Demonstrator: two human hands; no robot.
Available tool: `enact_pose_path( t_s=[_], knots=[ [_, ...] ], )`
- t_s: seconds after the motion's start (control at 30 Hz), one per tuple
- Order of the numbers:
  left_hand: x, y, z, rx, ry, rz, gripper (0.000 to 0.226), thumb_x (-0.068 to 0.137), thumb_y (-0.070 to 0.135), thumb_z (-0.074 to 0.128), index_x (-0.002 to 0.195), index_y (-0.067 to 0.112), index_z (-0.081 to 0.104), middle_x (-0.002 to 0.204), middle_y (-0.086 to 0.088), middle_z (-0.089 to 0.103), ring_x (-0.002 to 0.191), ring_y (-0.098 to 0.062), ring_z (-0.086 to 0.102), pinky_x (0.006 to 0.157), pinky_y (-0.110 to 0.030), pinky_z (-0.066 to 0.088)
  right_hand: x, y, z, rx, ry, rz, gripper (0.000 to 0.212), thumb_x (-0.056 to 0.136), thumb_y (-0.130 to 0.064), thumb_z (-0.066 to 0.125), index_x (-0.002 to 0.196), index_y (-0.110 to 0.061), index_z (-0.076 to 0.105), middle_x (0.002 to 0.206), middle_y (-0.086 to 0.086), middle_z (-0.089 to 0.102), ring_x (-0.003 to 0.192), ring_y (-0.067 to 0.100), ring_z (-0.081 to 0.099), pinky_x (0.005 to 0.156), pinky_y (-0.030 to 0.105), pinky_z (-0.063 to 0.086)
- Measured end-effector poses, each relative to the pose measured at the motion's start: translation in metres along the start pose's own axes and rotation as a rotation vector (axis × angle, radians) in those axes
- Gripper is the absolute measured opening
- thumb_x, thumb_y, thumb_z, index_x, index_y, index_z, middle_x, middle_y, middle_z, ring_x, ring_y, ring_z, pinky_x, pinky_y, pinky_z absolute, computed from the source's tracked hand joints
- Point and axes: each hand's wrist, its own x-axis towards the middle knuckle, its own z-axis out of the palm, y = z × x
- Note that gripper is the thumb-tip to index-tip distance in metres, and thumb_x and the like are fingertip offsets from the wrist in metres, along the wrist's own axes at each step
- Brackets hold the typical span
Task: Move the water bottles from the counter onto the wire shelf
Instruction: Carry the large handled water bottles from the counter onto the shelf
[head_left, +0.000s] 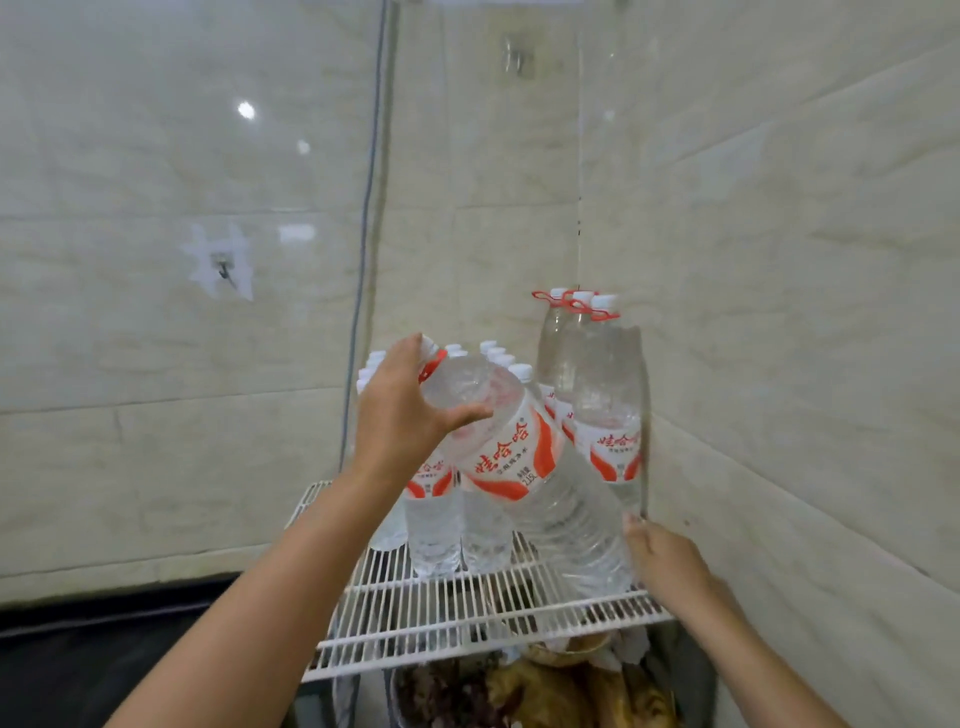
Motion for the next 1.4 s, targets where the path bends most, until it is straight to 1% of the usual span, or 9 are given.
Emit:
enact_pose_path(
  t_s=[0.1, 0.23, 0.37, 0.47, 0.73, 0.83, 1.1, 1.23, 1.4],
  knots=[
    [0.025, 0.019, 0.013, 0.08, -0.086, 0.107, 0.074, 0.057, 0.042, 0.081, 0.114, 0.005, 0.051, 0.112, -0.006, 0.06, 0.103, -0.021, 0.055, 0.087, -0.029, 0.042, 0.004, -0.009, -0.01, -0.062, 0.166, -0.218, 0.025, 0.095, -0.015, 0.043, 0.113, -0.007, 0.058, 0.111, 0.01, 0.062, 0.109, 0.023, 0.058, 0.077, 0.02, 0.045],
    [0.054, 0.049, 0.029, 0.215, -0.224, 0.28, 0.075, 0.079, 0.048, 0.062, 0.138, 0.013, 0.034, 0.138, -0.002, 0.047, 0.124, -0.019, 0.046, 0.094, -0.025, 0.033, -0.006, -0.035, 0.001, 0.188, 0.318, -0.439, 0.07, 0.087, -0.02, 0.06, 0.143, -0.022, 0.018, 0.145, -0.003, 0.031, 0.131, 0.007, 0.027, 0.103, 0.019, 0.025],
    [0.069, 0.046, 0.046, 0.147, -0.304, 0.408, 0.064, 0.092, 0.039, 0.047, 0.145, 0.014, 0.022, 0.148, -0.006, 0.035, 0.134, -0.022, 0.036, 0.104, -0.031, 0.03, 0.009, -0.043, 0.016, -0.061, 0.351, -0.24, 0.116, 0.072, -0.052, 0.068, 0.143, -0.019, -0.018, 0.157, 0.005, -0.006, 0.145, 0.021, 0.0, 0.117, 0.035, 0.008],
    [0.061, 0.029, 0.058, 0.073, -0.317, 0.428, 0.067, 0.092, 0.039, 0.047, 0.146, 0.013, 0.016, 0.151, -0.007, 0.028, 0.138, -0.022, 0.03, 0.108, -0.031, 0.026, 0.017, -0.042, 0.022, -0.11, 0.42, -0.124, 0.12, 0.072, -0.054, 0.067, 0.134, -0.02, -0.029, 0.156, 0.011, -0.006, 0.145, 0.028, 0.0, 0.117, 0.041, 0.005],
    [0.032, -0.049, 0.091, 0.499, -0.232, 0.425, 0.088, 0.072, 0.063, 0.003, 0.145, 0.017, 0.022, 0.155, -0.01, 0.014, 0.143, -0.03, -0.002, 0.112, -0.05, -0.01, 0.033, -0.036, 0.036, 0.026, 0.606, -0.138, 0.115, 0.071, -0.043, 0.074, 0.132, -0.041, -0.023, 0.152, 0.021, 0.006, 0.141, 0.034, 0.013, 0.113, 0.043, 0.022],
    [0.016, -0.069, 0.104, 0.589, -0.189, 0.46, 0.077, 0.078, 0.06, 0.009, 0.144, 0.023, 0.021, 0.153, -0.008, 0.006, 0.139, -0.024, -0.014, 0.105, -0.04, -0.029, 0.039, -0.031, 0.053, -0.05, 0.785, -0.238, 0.105, 0.061, -0.035, 0.083, 0.135, -0.029, 0.008, 0.14, 0.033, 0.032, 0.126, 0.046, 0.038, 0.098, 0.05, 0.039],
    [-0.004, -0.102, 0.124, 0.602, 0.102, 0.53, 0.066, 0.084, 0.059, 0.023, 0.14, 0.026, 0.013, 0.152, -0.009, 0.017, 0.142, -0.02, -0.021, 0.111, -0.045, -0.019, 0.064, -0.013, 0.052, -0.152, 0.883, -0.212, 0.104, 0.05, -0.028, 0.09, 0.129, -0.012, 0.025, 0.122, 0.039, 0.048, 0.107, 0.053, 0.053, 0.086, 0.058, 0.044],
    [-0.003, -0.11, 0.129, 0.619, 0.169, 0.56, 0.072, 0.085, 0.064, 0.018, 0.146, 0.03, 0.0, 0.154, -0.005, -0.018, 0.141, -0.02, -0.022, 0.11, -0.046, -0.021, 0.078, -0.007, 0.05, -0.219, 0.931, -0.188, 0.103, 0.049, -0.032, 0.089, 0.128, -0.006, 0.028, 0.119, 0.04, 0.05, 0.107, 0.053, 0.052, 0.085, 0.06, 0.043],
    [-0.005, -0.117, 0.133, 0.618, 0.221, 0.573, 0.069, 0.088, 0.066, 0.018, 0.145, 0.029, 0.008, 0.152, -0.002, -0.026, 0.14, -0.018, -0.024, 0.109, -0.046, -0.022, 0.086, 0.006, 0.051, -0.272, 0.976, -0.224, 0.101, 0.056, -0.041, 0.084, 0.131, -0.007, 0.025, 0.13, 0.028, 0.035, 0.116, 0.035, 0.03, 0.089, 0.058, 0.042]
  ],
)
